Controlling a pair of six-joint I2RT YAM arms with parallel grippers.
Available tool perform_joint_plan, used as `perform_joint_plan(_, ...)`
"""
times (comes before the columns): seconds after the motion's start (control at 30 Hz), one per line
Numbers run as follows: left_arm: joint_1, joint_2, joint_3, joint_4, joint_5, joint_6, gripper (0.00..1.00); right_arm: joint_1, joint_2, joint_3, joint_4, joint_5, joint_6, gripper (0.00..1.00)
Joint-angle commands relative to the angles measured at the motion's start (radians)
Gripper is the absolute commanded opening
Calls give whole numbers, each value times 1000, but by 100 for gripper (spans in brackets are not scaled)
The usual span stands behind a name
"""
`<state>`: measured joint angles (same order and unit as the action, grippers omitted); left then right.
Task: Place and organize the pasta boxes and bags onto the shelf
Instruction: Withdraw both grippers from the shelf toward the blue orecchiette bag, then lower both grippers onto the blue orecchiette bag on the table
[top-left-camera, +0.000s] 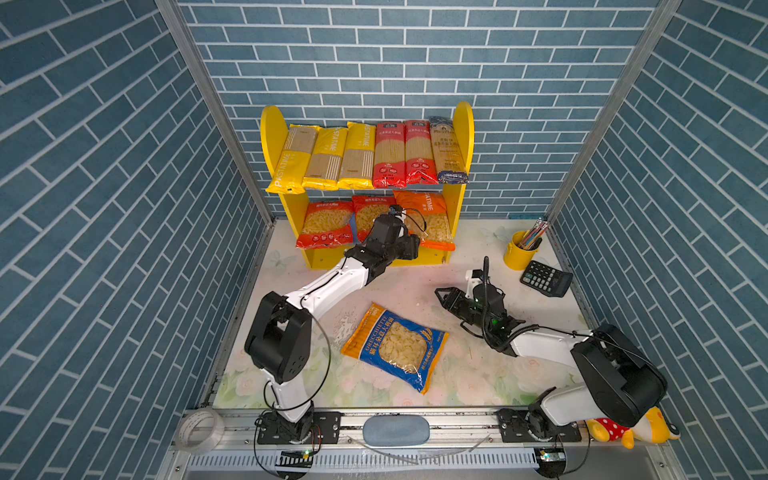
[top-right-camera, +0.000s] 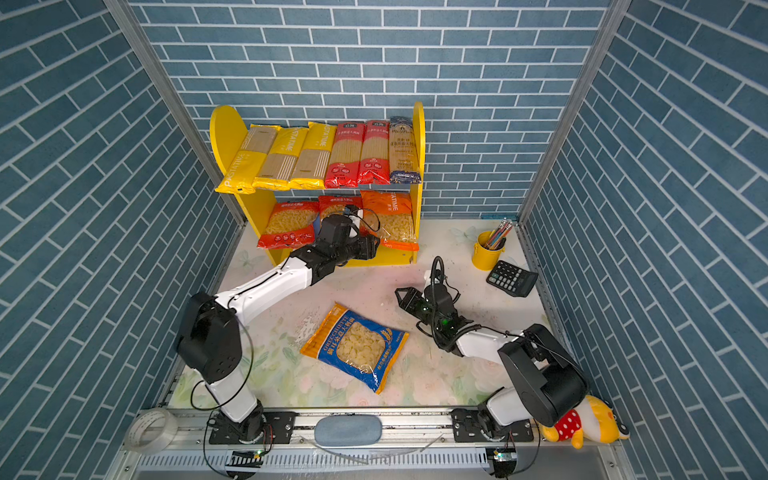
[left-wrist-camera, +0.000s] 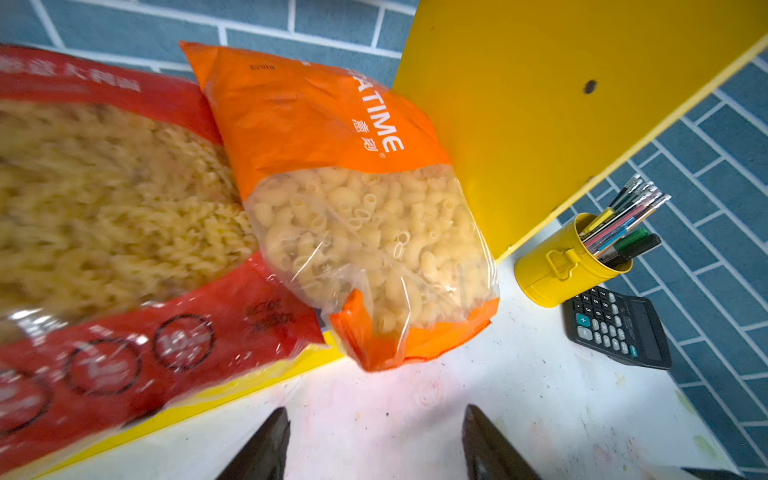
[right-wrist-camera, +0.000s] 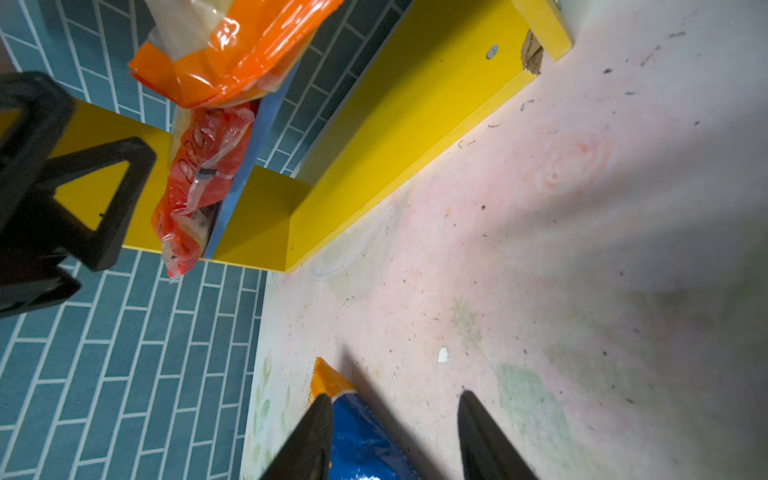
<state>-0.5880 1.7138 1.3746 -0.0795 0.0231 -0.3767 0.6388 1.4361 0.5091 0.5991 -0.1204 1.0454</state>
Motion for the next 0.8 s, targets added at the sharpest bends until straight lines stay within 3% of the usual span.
perform_joint_plan(0.0,-31,-89,-76,-20,-69,11,68,12,-25,51,-100,-4,-59,50)
perform_joint_plan(0.13,-67,-232,-238,-26,-123,-9,69,23,-37,85,-170,-47,-58,50)
perform_joint_plan(0.33,-81,-463,-491,-106,-182,-91,71,45,-52,154,-404,-50,-158,51)
perform_joint_plan(0.53,-85,-692,-749,-199,-203,-214,71,52,-25,169,-466,-69,-177,51)
perform_joint_plan(0.77,-95,-782,-842,-366,-74,-298,71,59,107,279,-563,-121,-210,51)
